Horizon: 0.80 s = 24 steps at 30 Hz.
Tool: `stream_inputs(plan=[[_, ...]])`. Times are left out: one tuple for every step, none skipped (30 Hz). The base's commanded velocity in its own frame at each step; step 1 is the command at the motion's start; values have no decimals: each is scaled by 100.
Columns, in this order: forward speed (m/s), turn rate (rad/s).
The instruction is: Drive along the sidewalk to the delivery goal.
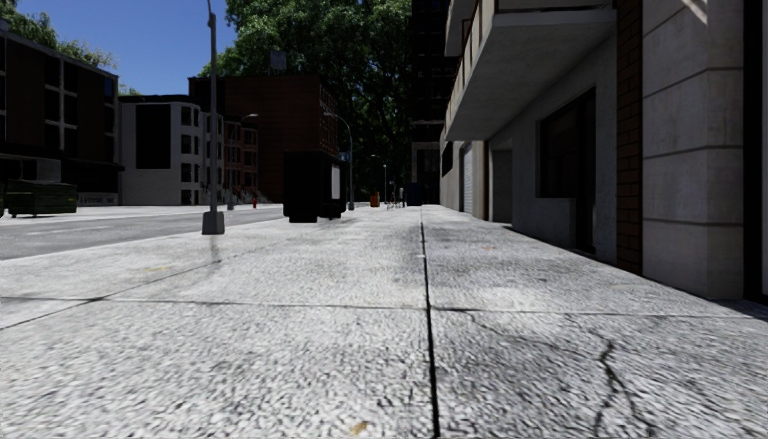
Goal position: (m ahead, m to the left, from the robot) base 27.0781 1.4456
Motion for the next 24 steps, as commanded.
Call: stream_inputs(plan=[[200, 0], [200, 0], [200, 0], [200, 0], [200, 0], [200, 0], [200, 0], [200, 0], [200, 0], [200, 0], [200, 0], [200, 0], [200, 0], [200, 0], [200, 0], [200, 0], [200, 0], [200, 0], [200, 0], [200, 0], [200, 0], [200, 0], [200, 0], [200, 0]])
